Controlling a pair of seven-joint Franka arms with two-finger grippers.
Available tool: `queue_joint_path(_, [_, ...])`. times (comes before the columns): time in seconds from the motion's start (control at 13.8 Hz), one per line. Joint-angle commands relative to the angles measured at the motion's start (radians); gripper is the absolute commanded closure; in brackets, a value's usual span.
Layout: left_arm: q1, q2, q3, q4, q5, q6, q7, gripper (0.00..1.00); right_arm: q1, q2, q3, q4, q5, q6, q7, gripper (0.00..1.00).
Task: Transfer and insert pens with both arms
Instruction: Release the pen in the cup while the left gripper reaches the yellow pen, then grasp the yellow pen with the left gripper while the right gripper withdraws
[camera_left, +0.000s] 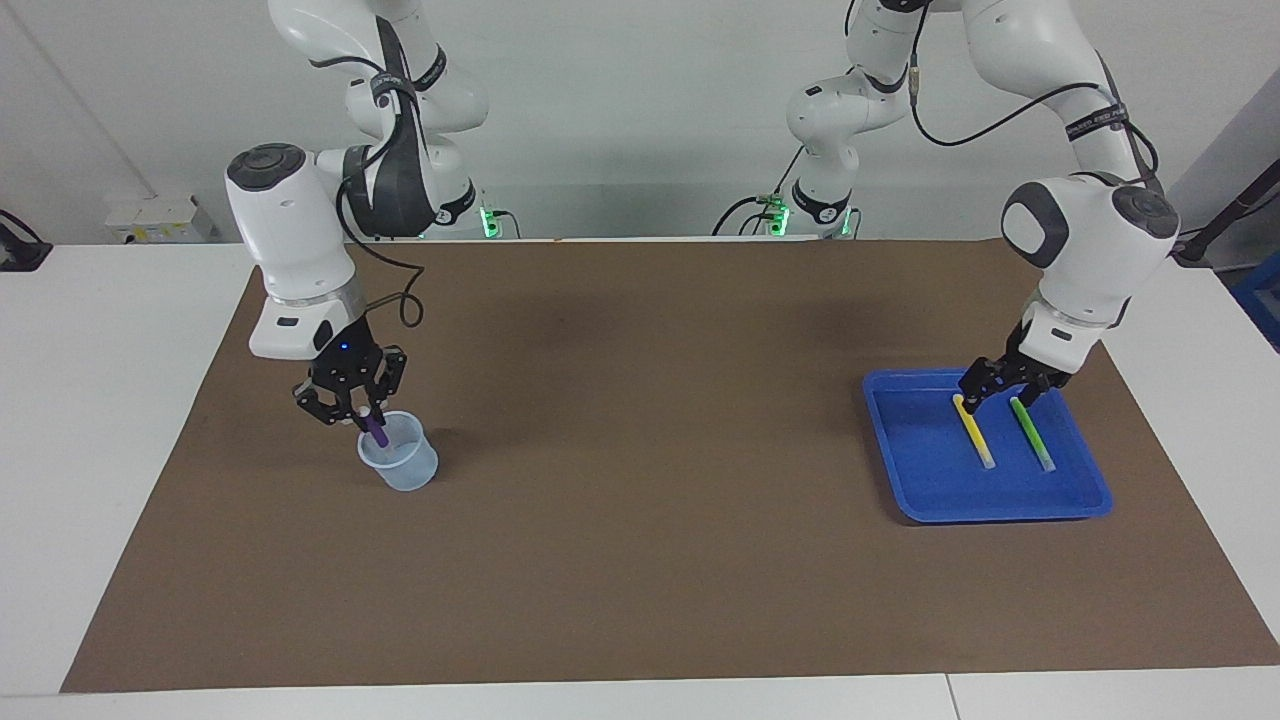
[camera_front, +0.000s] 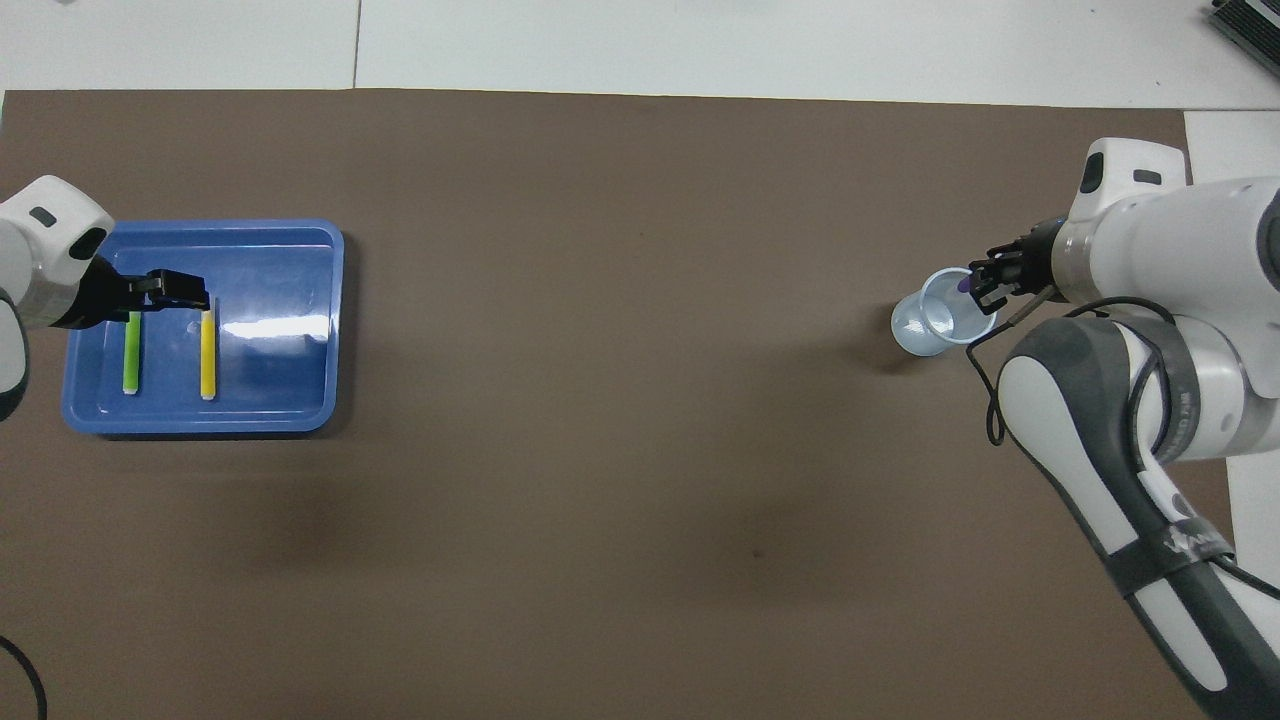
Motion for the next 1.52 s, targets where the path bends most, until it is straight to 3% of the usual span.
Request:
queue_joint_path(0.0, [0.03,0.133,-0.011,0.178,0.027,-0.099,0.008,0.03,-0.009,0.013,0.013,-0.009,-0.022,0.041,0.003,0.76])
queue_joint_path(0.07, [0.028,0.136,-0.011,0.179,0.027,-0.1,0.005,0.05,-0.006,0.018,0.013,-0.009,-0.022,0.054,0.019,0.31])
queue_joint_path(0.15, [0.021,0.138,-0.011,0.172,0.026,-0.099,0.002,0.07,-0.006,0.019,0.013,-0.009,-0.022,0.059,0.04,0.0])
queue_joint_path(0.29, [-0.025,0.159,-0.011,0.163,0.021,-0.082,-0.016,0.13,-0.004,0.023,0.013,-0.009,-0.022,0.065,0.052,0.0])
queue_joint_path(0.58, [-0.001,0.184,-0.011,0.104,0.026,-0.01,-0.04,0.12,-0.007,0.027,0.013,-0.005,-0.022,0.065,0.052,0.0])
queue_joint_path(0.94, [0.005,0.176,-0.011,0.082,0.029,-0.016,-0.038,0.1,-0.009,0.01,0.014,0.009,-0.005,0.033,0.049,0.0])
queue_joint_path(1.23, [0.005,0.172,-0.011,0.057,0.029,-0.004,-0.037,0.1,0.008,-0.036,0.02,0.031,0.0,-0.07,0.108,0.0])
queue_joint_path(1.45, [0.007,0.164,-0.011,0.013,0.029,0.068,-0.035,0.07,0.012,-0.091,0.02,0.031,0.081,-0.181,0.173,0.0])
